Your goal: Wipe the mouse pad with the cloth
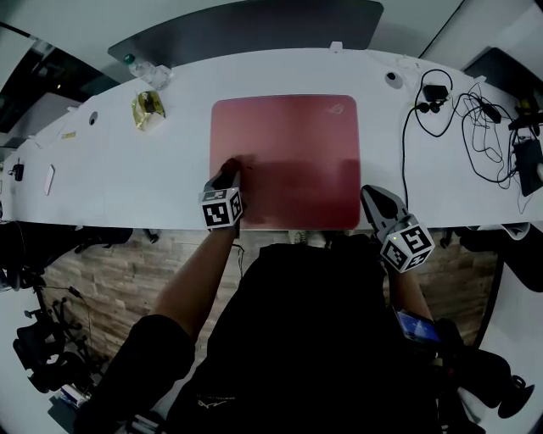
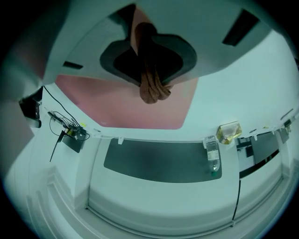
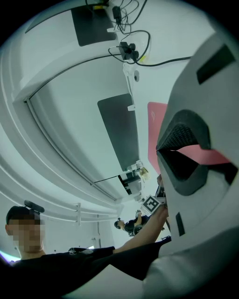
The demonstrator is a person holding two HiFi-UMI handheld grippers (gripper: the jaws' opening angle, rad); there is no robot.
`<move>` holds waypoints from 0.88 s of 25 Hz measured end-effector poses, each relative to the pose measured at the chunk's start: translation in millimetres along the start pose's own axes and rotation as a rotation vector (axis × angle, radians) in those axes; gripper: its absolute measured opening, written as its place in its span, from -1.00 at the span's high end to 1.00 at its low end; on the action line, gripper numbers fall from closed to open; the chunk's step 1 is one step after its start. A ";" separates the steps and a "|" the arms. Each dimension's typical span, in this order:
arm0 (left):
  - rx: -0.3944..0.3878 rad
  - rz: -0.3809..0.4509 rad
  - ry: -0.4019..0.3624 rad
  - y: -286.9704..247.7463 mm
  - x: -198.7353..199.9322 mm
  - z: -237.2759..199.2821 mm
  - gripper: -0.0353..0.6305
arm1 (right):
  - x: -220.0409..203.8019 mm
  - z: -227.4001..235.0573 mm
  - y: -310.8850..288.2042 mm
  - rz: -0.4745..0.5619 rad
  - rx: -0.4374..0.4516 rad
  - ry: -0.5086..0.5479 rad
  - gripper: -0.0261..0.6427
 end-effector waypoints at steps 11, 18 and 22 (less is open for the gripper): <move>-0.136 -0.015 0.046 -25.2 6.1 95.2 0.64 | 7.9 25.4 0.5 -0.014 0.060 -0.004 0.84; -0.208 -0.030 0.062 -41.6 12.2 148.0 0.64 | 7.5 46.9 7.7 -0.023 0.086 -0.028 0.84; -0.264 -0.034 0.088 -53.3 15.7 182.4 0.64 | 9.9 63.5 11.4 -0.023 0.097 -0.034 0.84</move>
Point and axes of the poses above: the fingertips, and each gripper's own axes: y backward along the fingers, z to its right, x out of its top, the point moved 4 cm from there along y, backward along the fingers, and after that the axes turned 4 degrees about -x, right-handed, at the moved point
